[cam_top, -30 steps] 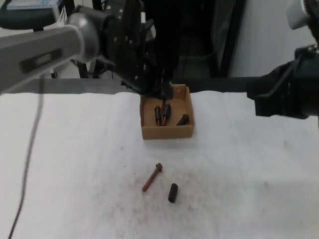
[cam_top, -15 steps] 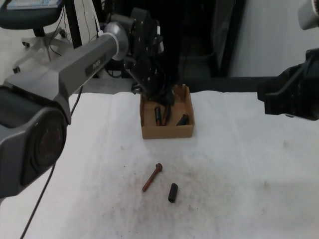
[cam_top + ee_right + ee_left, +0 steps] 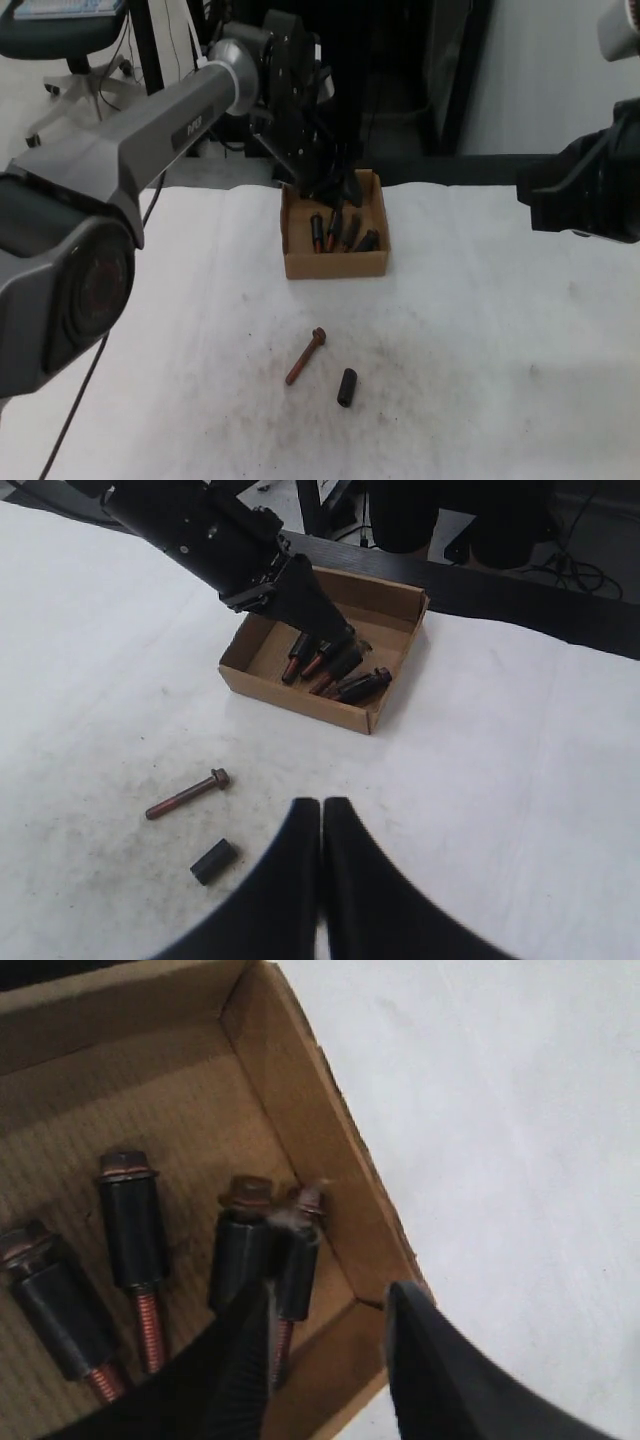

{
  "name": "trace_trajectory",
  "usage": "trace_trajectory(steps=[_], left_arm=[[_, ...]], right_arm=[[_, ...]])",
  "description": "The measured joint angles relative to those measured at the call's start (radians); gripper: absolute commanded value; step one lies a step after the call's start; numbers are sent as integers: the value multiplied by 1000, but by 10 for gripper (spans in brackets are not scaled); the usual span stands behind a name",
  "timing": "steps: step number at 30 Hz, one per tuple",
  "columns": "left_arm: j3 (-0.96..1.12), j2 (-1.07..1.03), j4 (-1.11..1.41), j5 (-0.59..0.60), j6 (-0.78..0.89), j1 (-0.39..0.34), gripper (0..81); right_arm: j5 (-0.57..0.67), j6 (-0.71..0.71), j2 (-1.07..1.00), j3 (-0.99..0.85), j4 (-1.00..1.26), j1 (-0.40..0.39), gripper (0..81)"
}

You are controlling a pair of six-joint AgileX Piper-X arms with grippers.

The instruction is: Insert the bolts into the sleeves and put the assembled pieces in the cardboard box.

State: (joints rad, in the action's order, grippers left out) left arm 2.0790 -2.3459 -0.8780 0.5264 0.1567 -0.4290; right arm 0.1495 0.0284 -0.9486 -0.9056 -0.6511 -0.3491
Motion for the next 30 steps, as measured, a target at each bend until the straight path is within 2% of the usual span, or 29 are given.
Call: trace_trajectory(steps=[2, 4, 13, 17, 21, 24, 27, 30], left_arm=[[0, 0, -4, 0, 0, 4, 204], [3, 0, -7, 0, 0, 7, 10], [5, 106, -57, -116, -61, 10, 3], [5, 268, -148, -176, -215, 4, 3], [-51, 467, -269, -350, -365, -15, 3], [-175, 656, -320, -400, -402, -31, 3], [-560, 800, -280, -422, -374, -50, 3], [-829, 912, -134, -424, -319, -79, 3]], right_arm=[[0, 2, 0, 0, 0, 0, 6], [0, 5, 0, 0, 0, 0, 6], [-10, 24, 0, 0, -19, 0, 6], [-16, 24, 0, 0, -62, 0, 6], [-19, 24, 0, 0, -76, 0, 6], [-19, 24, 0, 0, -76, 0, 6], [-21, 24, 1, 0, -78, 0, 6], [-20, 24, 1, 0, -79, 0, 6]])
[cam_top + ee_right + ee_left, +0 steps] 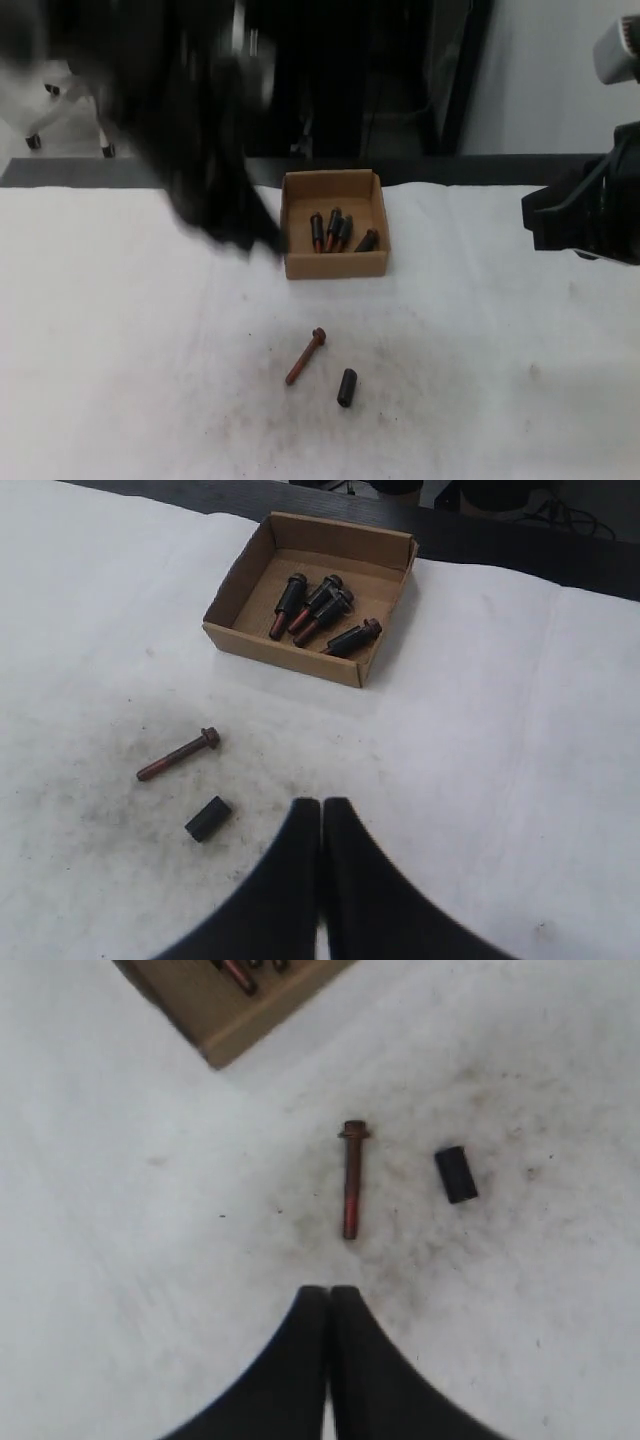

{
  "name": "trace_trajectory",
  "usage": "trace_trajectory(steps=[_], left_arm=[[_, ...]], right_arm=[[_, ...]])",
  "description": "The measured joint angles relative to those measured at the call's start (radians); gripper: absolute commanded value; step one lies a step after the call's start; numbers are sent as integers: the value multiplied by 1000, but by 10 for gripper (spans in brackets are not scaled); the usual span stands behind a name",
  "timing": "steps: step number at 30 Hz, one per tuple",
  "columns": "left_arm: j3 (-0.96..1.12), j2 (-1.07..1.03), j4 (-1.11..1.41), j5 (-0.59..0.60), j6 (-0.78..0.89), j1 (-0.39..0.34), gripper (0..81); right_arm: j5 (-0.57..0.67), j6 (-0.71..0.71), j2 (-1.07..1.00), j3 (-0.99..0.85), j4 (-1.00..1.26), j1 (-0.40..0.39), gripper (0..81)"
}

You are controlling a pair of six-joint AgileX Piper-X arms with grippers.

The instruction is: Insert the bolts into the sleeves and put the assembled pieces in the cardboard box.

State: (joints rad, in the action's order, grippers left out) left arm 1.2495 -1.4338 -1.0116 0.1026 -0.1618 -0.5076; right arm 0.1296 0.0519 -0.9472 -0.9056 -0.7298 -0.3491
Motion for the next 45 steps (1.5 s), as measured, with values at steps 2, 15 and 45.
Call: trace_trajectory(steps=[2, 15, 45], left_arm=[[-147, 57, 142, 5, 34, -17, 3], [-67, -297, 258, 79, 49, -21, 3], [224, -570, 96, 115, 110, -56, 231]], right_arm=[[0, 0, 0, 0, -3, 0, 6], [0, 43, 0, 0, -4, 0, 6], [0, 37, 0, 0, -26, 0, 6]])
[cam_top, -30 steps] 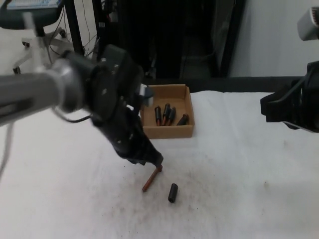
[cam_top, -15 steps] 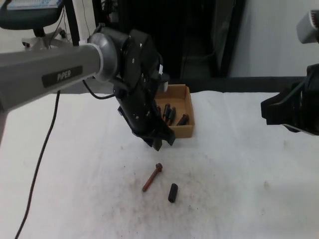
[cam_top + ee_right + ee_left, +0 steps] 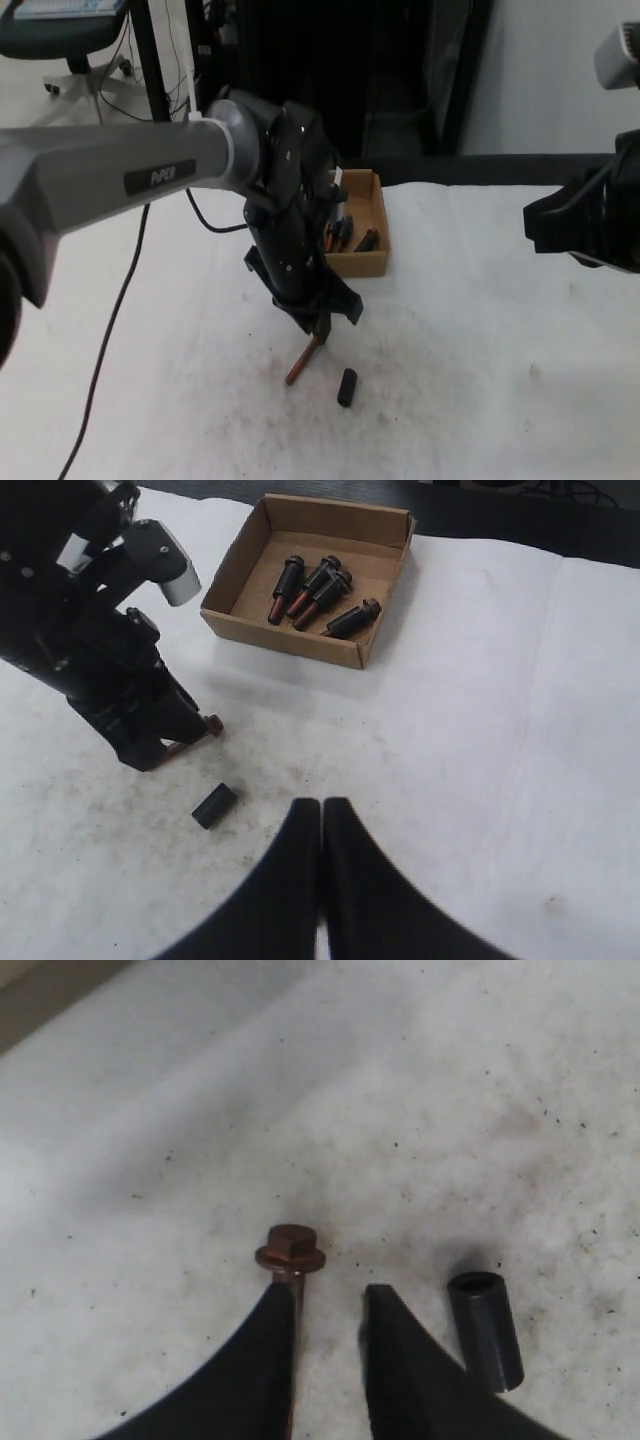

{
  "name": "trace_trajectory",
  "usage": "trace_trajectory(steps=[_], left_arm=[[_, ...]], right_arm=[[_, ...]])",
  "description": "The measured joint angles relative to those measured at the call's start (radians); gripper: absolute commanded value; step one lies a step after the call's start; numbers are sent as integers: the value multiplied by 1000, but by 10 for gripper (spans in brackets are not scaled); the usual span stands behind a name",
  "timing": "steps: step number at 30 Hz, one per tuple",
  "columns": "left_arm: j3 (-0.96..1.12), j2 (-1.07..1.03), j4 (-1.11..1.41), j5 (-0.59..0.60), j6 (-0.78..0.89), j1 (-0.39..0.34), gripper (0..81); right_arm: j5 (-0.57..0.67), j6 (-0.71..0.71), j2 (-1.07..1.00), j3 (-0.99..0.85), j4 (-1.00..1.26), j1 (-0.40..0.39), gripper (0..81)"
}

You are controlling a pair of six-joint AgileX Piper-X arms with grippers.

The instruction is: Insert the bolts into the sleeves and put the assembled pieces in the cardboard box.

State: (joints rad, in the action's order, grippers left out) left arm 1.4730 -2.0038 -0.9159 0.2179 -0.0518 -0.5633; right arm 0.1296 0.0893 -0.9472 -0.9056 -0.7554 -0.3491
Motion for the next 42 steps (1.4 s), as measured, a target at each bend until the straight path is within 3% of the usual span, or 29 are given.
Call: trace_trajectory(steps=[13, 21, 36, 42], left_arm=[[0, -31, -9, -17, 0, -10, 231], [69, -30, -136, 82, 64, -42, 231], [82, -30, -143, 96, 67, -98, 237], [82, -30, -154, 83, 79, -98, 494]], right_arm=[[0, -9, 0, 0, 0, 0, 6], [0, -9, 0, 0, 0, 0, 6], [0, -9, 0, 0, 0, 0, 6], [0, -9, 0, 0, 0, 0, 6]])
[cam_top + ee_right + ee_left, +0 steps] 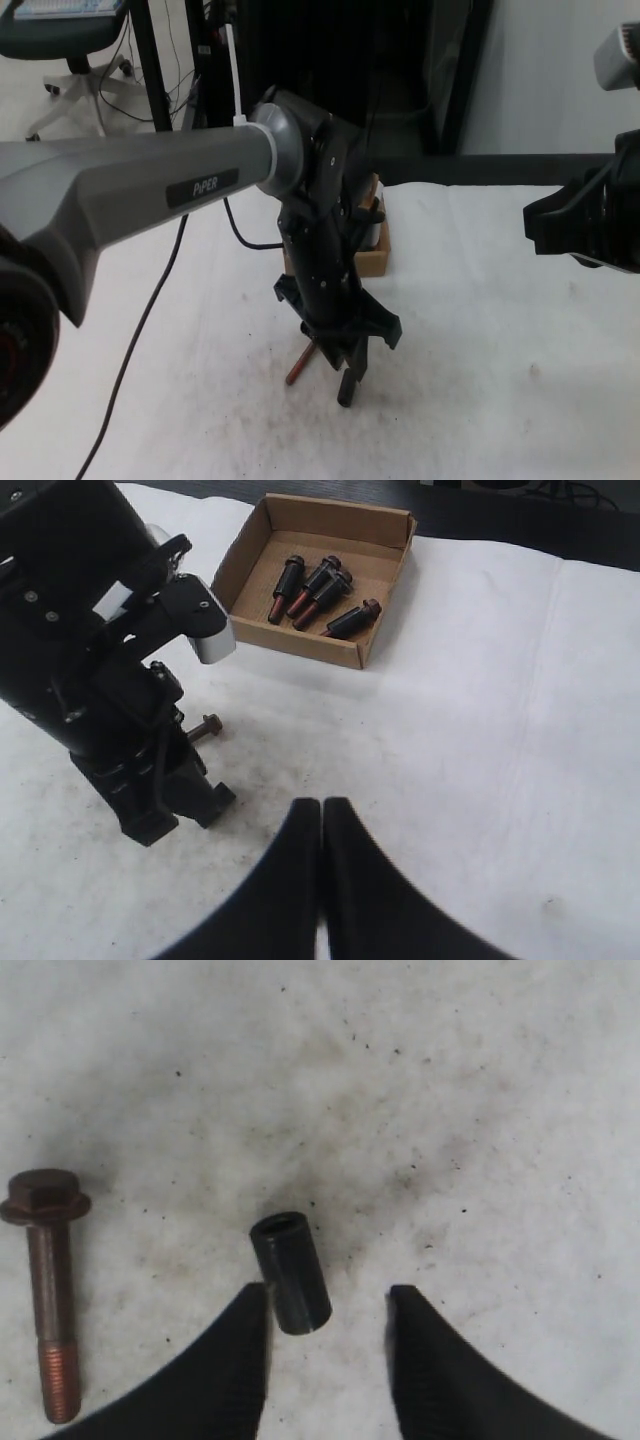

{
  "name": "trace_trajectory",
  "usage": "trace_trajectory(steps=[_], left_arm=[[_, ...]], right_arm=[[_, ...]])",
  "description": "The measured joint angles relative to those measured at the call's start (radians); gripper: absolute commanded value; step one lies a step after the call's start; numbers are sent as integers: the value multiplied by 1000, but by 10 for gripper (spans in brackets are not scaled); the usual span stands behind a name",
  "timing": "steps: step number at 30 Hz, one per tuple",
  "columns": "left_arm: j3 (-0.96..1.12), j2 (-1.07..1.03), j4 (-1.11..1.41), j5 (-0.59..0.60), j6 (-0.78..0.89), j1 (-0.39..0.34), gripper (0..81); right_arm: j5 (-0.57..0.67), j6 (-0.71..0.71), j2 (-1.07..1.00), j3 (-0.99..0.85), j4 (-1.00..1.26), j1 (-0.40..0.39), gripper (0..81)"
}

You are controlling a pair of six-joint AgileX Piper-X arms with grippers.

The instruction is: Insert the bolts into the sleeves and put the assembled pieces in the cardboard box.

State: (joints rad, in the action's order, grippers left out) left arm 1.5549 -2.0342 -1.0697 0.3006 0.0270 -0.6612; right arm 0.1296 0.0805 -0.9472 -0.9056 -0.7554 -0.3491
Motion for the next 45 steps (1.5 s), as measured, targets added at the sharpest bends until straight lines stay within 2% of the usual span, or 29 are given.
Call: trace_trajectory(steps=[1, 8, 21, 22, 24, 27, 28, 29, 40, 42, 45], left_arm=[[0, 0, 0, -12, 2, 0, 513], [0, 0, 11, -52, 3, -2, 514], [4, -64, 39, -52, 63, -4, 501], [4, -64, 48, -52, 63, -4, 471], [4, -64, 62, -52, 65, -4, 355], [4, -64, 68, -49, 65, -4, 91], [4, -64, 67, -46, 65, -4, 26], [8, -64, 67, -43, 58, -4, 1], [8, -62, 56, -37, 10, -4, 5], [8, -62, 51, -24, 11, -4, 51], [8, -62, 34, 30, 11, -4, 214]], right_arm=[[0, 0, 0, 0, 0, 0, 6], [0, 0, 0, 0, 0, 0, 6], [0, -5, 0, 0, 0, 0, 6], [0, -5, 0, 0, 0, 0, 6], [0, -5, 0, 0, 0, 0, 6], [0, -5, 0, 0, 0, 0, 6], [0, -5, 0, 0, 0, 0, 6], [0, -5, 0, 0, 0, 0, 6], [0, -28, 0, 0, 0, 0, 6], [0, -28, 0, 0, 0, 0, 6], [0, -28, 0, 0, 0, 0, 6]])
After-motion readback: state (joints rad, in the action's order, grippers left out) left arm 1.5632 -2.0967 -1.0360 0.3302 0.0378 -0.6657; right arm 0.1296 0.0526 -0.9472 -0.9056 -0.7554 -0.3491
